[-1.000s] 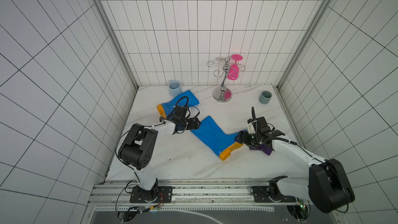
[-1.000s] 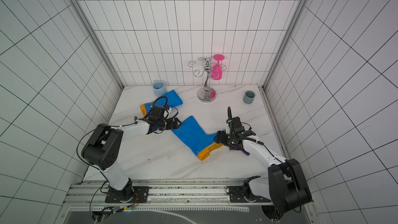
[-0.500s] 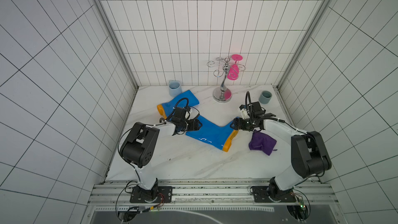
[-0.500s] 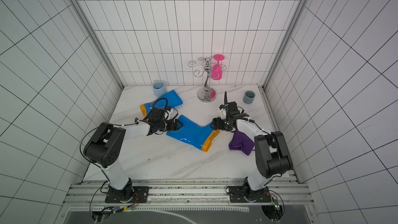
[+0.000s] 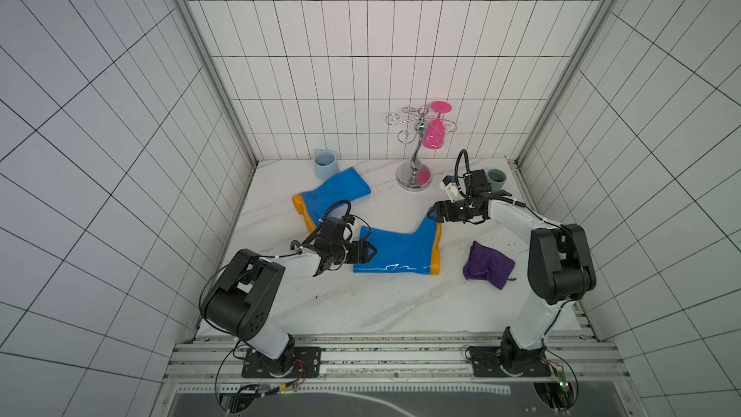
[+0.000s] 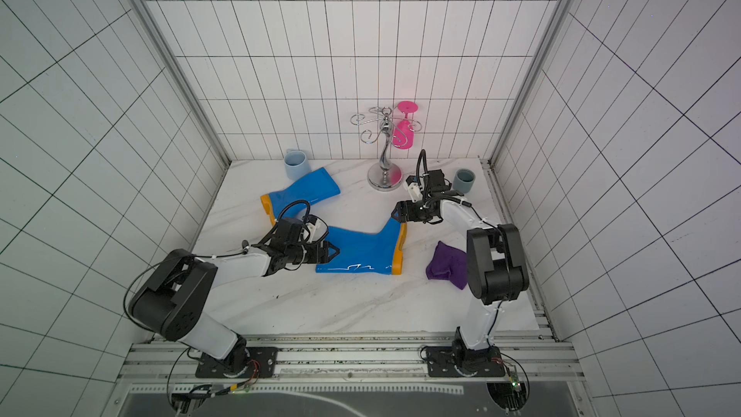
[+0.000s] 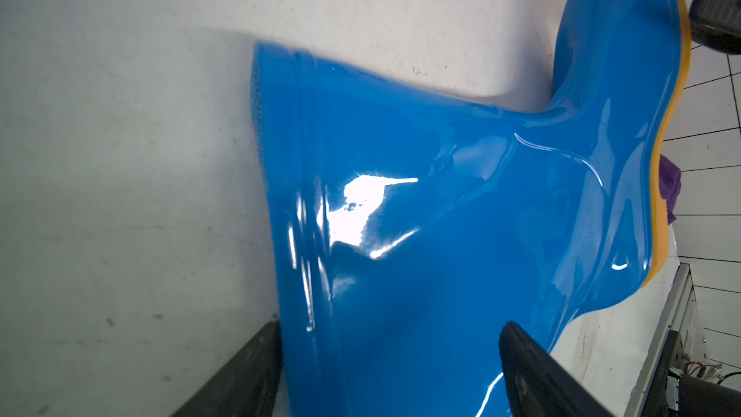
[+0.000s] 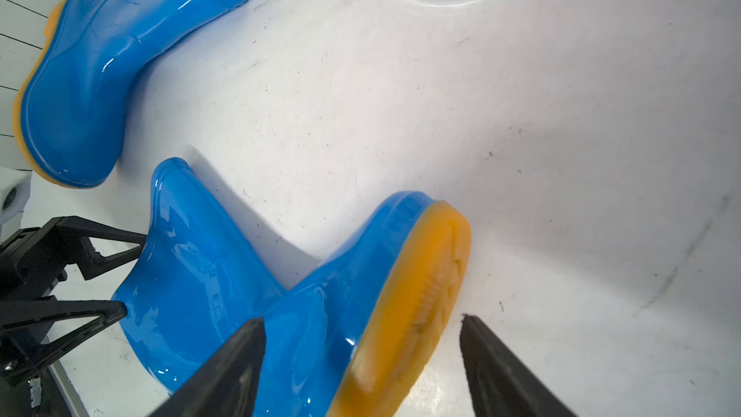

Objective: Wipe the rubber boots with a cloth
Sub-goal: Adjust the rubber boot at the center of the board.

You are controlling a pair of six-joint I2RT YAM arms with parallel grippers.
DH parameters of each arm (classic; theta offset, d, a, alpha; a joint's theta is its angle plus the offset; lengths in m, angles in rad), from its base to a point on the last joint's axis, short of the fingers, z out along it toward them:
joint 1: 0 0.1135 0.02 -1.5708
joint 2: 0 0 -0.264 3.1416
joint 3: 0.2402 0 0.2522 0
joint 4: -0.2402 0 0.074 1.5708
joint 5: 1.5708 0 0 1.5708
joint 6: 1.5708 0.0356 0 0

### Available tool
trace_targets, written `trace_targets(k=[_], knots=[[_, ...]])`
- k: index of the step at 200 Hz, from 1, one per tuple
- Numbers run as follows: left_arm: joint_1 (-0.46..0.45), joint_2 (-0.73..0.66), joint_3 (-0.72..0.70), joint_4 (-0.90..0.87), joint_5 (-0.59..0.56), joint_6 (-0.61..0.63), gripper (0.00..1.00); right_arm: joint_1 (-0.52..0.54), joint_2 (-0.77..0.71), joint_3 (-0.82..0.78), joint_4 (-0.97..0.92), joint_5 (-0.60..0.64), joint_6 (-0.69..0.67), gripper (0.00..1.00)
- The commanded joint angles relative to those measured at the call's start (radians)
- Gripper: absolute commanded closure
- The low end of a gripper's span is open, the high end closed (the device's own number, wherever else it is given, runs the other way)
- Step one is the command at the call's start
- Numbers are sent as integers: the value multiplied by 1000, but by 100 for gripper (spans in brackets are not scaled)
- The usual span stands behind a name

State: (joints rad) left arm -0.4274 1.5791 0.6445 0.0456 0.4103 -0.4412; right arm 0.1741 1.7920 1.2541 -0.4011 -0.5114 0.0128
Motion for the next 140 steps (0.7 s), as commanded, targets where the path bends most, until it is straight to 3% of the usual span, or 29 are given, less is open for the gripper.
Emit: trace_targets(k=[1, 24, 100, 140], knots=[[11, 0, -30, -68, -82, -19, 15, -7, -62, 10, -16, -18, -28, 22], [36, 10, -67, -34, -101, -51, 17, -6, -118, -55, 7, -7, 0, 23], [64, 141, -124, 214, 91, -122, 36, 18, -208, -172, 34, -9, 102, 26], [74, 173, -135, 237, 135, -111, 43, 52, -263, -269, 44, 34, 125, 26]])
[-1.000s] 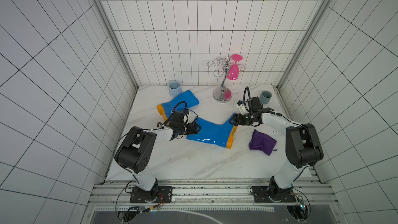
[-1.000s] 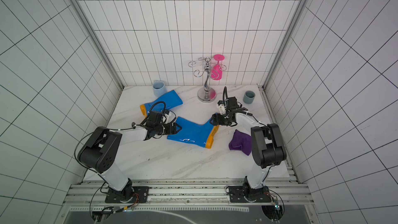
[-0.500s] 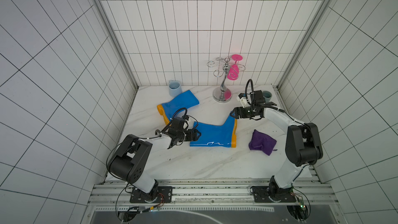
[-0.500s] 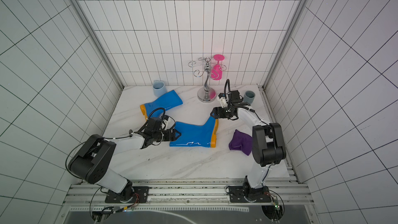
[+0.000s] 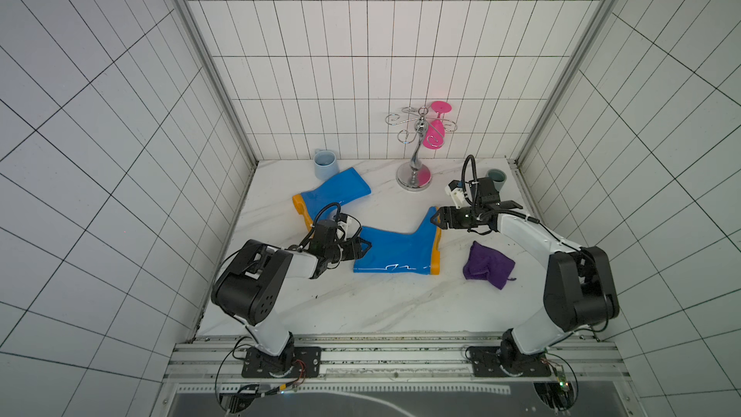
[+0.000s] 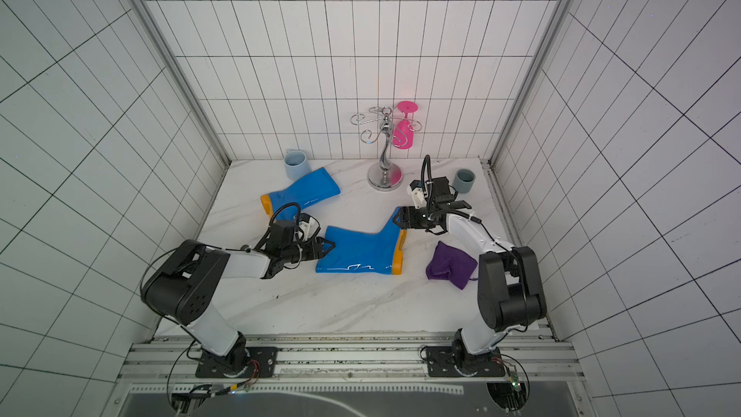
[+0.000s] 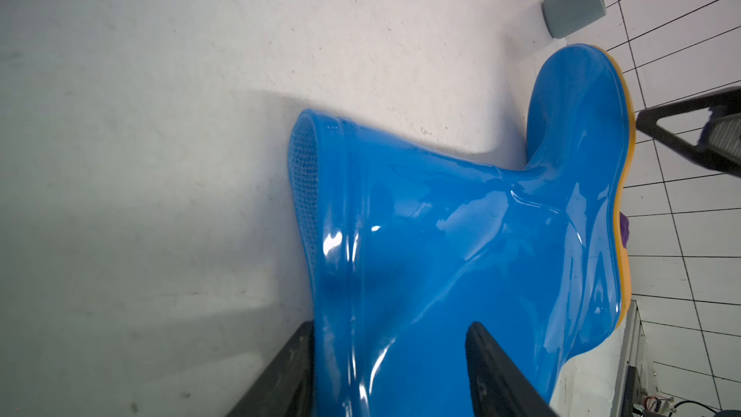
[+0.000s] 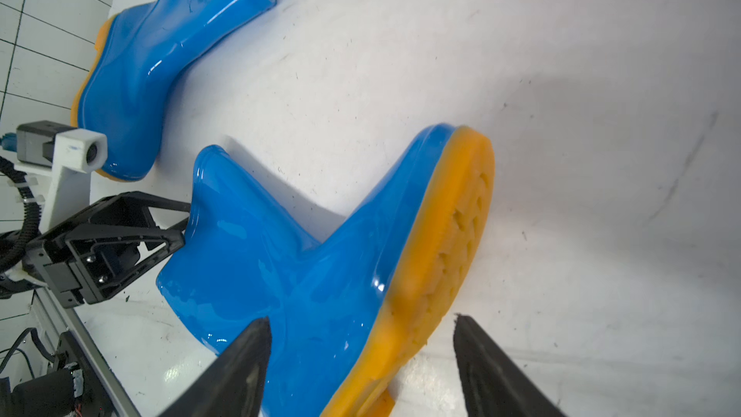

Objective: Wipe the rubber boots with a cloth
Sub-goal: Adjust the rubber boot at the center of the board.

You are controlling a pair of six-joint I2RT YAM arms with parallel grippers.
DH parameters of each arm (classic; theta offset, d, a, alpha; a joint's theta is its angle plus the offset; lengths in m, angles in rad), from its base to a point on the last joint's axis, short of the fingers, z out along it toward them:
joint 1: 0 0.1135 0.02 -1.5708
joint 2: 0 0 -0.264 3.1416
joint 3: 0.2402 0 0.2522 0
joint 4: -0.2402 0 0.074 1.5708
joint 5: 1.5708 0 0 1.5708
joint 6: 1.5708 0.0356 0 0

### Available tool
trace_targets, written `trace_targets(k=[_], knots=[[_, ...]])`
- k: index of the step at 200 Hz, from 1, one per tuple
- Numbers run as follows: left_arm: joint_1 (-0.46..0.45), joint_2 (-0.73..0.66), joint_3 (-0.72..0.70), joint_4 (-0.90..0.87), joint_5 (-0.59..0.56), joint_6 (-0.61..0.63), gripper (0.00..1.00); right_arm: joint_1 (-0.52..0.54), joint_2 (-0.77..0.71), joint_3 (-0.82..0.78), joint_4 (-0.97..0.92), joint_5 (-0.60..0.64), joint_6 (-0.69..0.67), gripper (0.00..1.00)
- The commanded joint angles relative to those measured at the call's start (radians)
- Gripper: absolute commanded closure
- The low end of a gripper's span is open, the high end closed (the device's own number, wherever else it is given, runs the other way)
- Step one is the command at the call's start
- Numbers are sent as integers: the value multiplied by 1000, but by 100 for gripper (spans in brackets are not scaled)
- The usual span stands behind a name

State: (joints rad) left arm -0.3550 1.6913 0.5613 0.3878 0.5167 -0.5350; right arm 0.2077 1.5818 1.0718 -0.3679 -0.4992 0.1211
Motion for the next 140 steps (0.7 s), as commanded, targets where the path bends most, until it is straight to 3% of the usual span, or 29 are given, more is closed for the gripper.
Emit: trace_targets(k=[1, 54, 114, 140], knots=[[2, 62, -53, -105, 29, -16, 43, 18, -55, -89, 10, 23, 17, 26], [14, 62, -111, -33, 76, -24, 54, 16, -126, -162, -1, 53, 20, 26], [17, 68, -131, 23, 112, -32, 79, -36, -230, -225, -53, 152, 71, 27], [22, 71, -138, 46, 125, -35, 97, -76, -289, -246, -113, 248, 114, 28]])
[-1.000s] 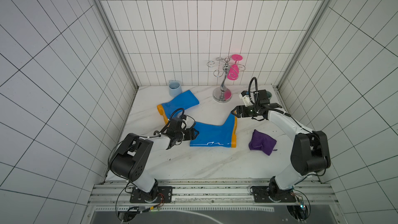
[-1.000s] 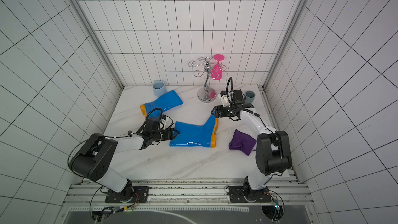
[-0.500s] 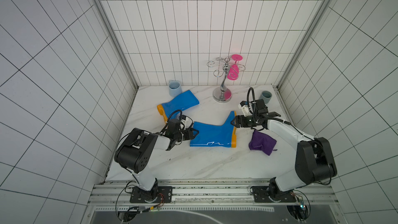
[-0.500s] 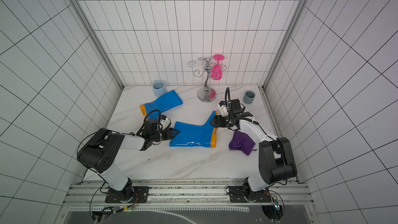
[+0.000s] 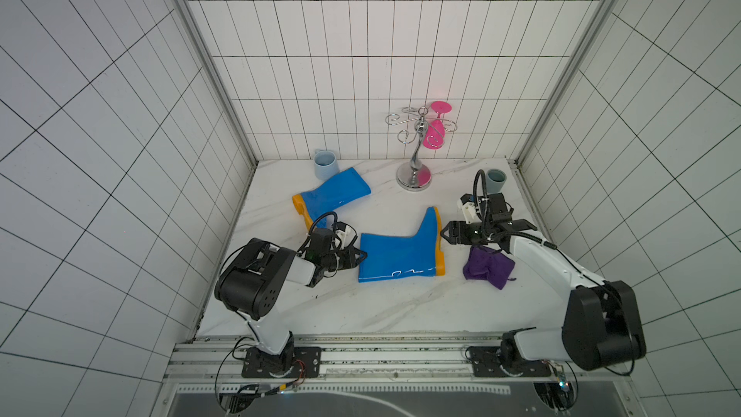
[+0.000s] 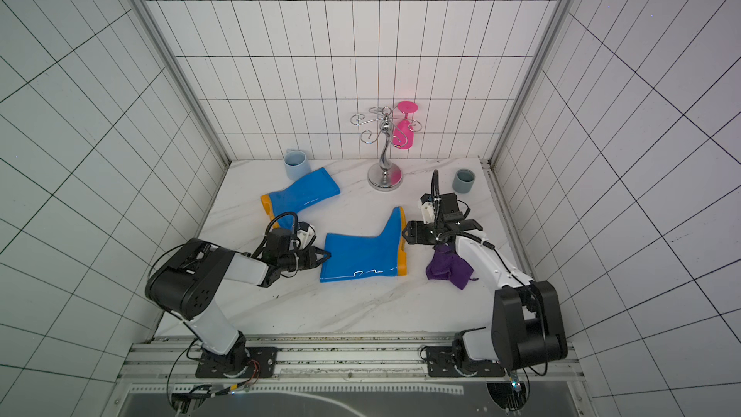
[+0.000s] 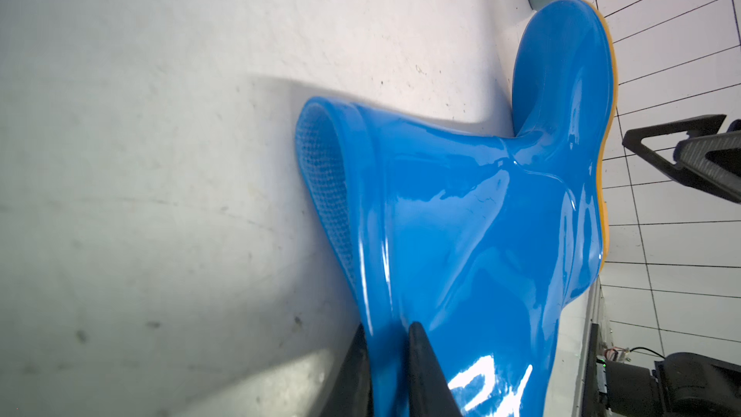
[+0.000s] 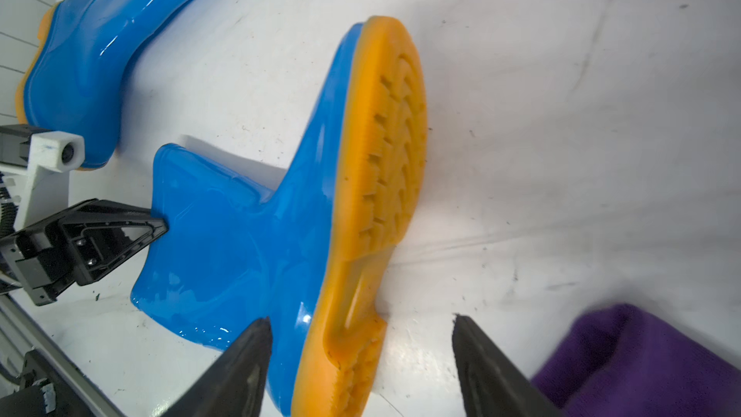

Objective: Wipe the rubber boots with a cloth
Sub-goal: Adjust the rubber boot at the center of the board, then pick up the cleaning item at the center of the board.

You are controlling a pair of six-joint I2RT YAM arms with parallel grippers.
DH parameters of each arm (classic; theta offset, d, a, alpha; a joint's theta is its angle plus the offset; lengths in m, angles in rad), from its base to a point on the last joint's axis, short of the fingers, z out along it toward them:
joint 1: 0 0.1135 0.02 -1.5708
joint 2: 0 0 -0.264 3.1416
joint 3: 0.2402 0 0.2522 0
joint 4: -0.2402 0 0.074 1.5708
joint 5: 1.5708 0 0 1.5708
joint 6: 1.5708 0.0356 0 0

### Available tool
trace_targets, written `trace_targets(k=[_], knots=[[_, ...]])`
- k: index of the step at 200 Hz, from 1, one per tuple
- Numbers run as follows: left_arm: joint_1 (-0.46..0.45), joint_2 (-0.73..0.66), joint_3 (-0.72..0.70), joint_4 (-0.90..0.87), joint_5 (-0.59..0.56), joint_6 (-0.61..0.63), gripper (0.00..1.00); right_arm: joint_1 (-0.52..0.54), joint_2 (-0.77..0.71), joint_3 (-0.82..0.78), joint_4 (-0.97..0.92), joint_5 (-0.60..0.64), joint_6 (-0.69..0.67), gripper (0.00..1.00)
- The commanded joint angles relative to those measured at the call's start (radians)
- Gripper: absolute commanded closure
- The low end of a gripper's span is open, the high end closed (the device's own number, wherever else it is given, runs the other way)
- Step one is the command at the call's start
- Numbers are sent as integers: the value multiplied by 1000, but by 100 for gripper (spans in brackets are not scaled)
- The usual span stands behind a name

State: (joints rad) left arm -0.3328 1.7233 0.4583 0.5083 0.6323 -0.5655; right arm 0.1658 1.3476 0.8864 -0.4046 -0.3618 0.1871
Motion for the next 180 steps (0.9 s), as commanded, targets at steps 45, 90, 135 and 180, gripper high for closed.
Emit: trace_targets(k=[45, 90, 135, 180], knots=[[4, 57, -38, -45, 33, -9, 100, -42, -88, -104, -175, 268, 136, 29], [4, 55, -43, -30, 46, -8, 100, -49, -140, -101, -255, 380, 300, 31], [3, 74, -40, -17, 56, -6, 100, -48, -265, -141, -338, 441, 431, 20], [5, 83, -43, -4, 61, -12, 100, -50, -268, -218, -295, 438, 507, 18]])
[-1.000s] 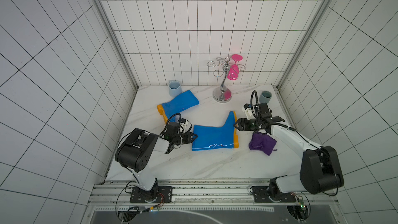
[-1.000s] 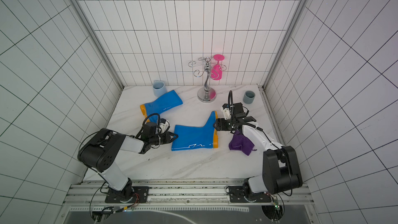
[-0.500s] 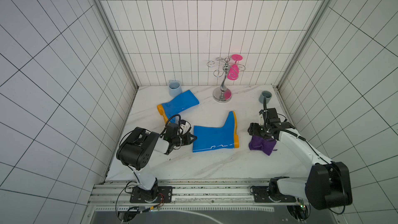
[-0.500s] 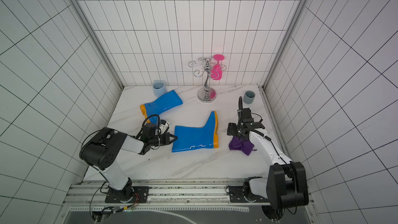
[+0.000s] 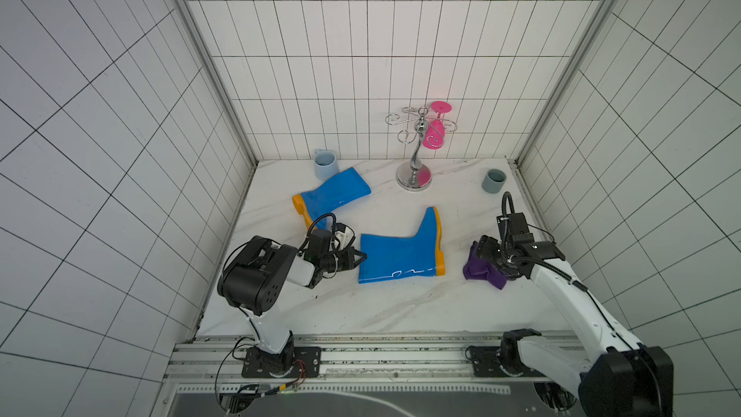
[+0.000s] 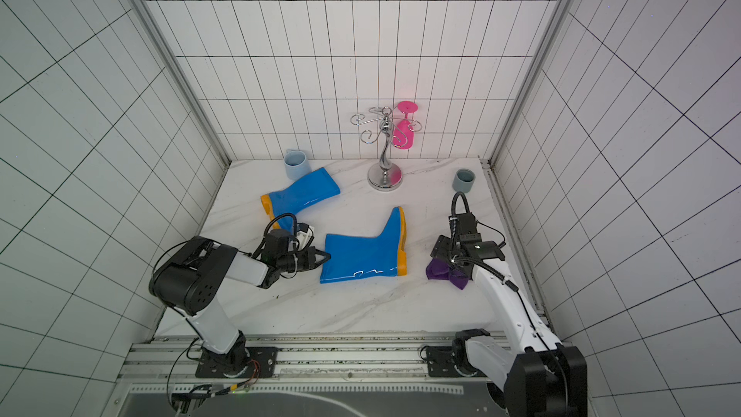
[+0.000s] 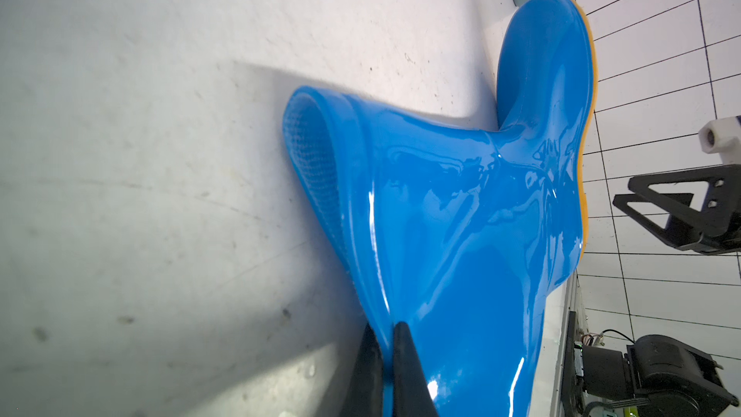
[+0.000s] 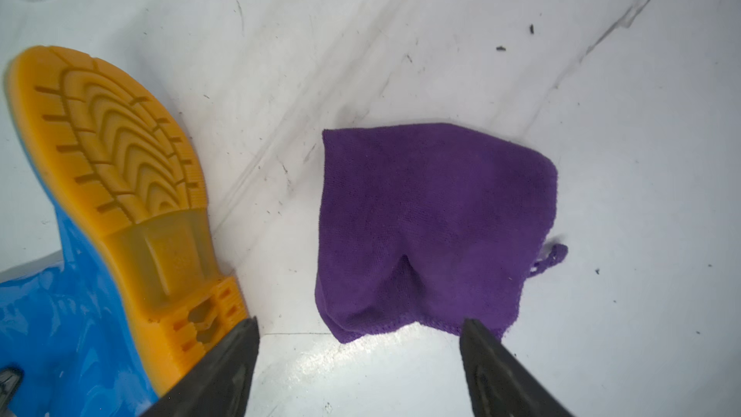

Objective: Wipe the rubber boots with a cloth
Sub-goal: Pick up the cleaning item at the center of the board.

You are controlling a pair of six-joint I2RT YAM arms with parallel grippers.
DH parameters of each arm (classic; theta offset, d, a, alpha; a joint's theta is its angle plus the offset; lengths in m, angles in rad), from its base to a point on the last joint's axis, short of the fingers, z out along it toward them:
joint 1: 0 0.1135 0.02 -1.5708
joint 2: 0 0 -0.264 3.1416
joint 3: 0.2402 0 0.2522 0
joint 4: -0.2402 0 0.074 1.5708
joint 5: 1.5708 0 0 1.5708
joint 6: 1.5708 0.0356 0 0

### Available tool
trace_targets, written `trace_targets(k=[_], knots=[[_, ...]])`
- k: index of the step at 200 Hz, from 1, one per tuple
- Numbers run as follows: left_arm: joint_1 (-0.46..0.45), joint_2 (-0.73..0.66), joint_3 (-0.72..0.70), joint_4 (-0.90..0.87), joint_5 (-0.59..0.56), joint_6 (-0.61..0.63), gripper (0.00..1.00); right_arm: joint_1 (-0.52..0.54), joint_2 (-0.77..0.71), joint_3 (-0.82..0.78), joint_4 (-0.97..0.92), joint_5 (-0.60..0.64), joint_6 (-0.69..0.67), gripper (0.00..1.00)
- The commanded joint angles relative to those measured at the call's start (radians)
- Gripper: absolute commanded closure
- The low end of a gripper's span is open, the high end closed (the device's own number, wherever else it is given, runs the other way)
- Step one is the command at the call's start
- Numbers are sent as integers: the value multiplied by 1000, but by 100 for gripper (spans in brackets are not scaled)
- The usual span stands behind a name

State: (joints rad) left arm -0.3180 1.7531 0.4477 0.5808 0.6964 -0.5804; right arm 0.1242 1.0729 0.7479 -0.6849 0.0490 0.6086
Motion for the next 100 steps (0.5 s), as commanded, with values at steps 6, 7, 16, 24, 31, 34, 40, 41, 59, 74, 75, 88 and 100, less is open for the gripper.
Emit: trace_targets(k=[6, 7, 16, 24, 31, 34, 40, 41, 59, 74, 75, 88, 100], knots=[[-12, 50, -34, -75, -6, 3, 100, -10, 12, -88, -11, 33, 99, 19], [-11, 50, -35, -74, -5, 3, 100, -11, 13, -89, -10, 34, 101, 19], [-11, 46, -38, -71, -8, 4, 100, -15, 22, -98, -2, 44, 112, 19], [-11, 45, -40, -68, -5, 2, 100, -19, 27, -105, 10, 52, 117, 19], [-12, 45, -41, -65, -4, 2, 100, -23, 33, -108, 19, 59, 123, 18], [-11, 45, -41, -64, -4, 2, 100, -25, 37, -109, 23, 62, 125, 19], [-11, 47, -40, -63, -2, 3, 100, -27, 41, -111, 34, 68, 128, 18], [-12, 48, -40, -62, -2, 2, 100, -27, 43, -112, 37, 69, 128, 18], [-11, 57, -38, -58, 3, 1, 100, -37, 77, -117, 72, 82, 133, 18], [-11, 62, -40, -49, 5, -1, 100, -44, 115, -124, 104, 94, 134, 18], [-12, 62, -40, -49, 6, -1, 100, -44, 118, -125, 107, 93, 133, 19], [-11, 63, -41, -47, 6, -1, 100, -50, 152, -130, 138, 88, 131, 19], [-13, 60, -43, -46, 7, 0, 100, -52, 180, -136, 166, 88, 128, 20]])
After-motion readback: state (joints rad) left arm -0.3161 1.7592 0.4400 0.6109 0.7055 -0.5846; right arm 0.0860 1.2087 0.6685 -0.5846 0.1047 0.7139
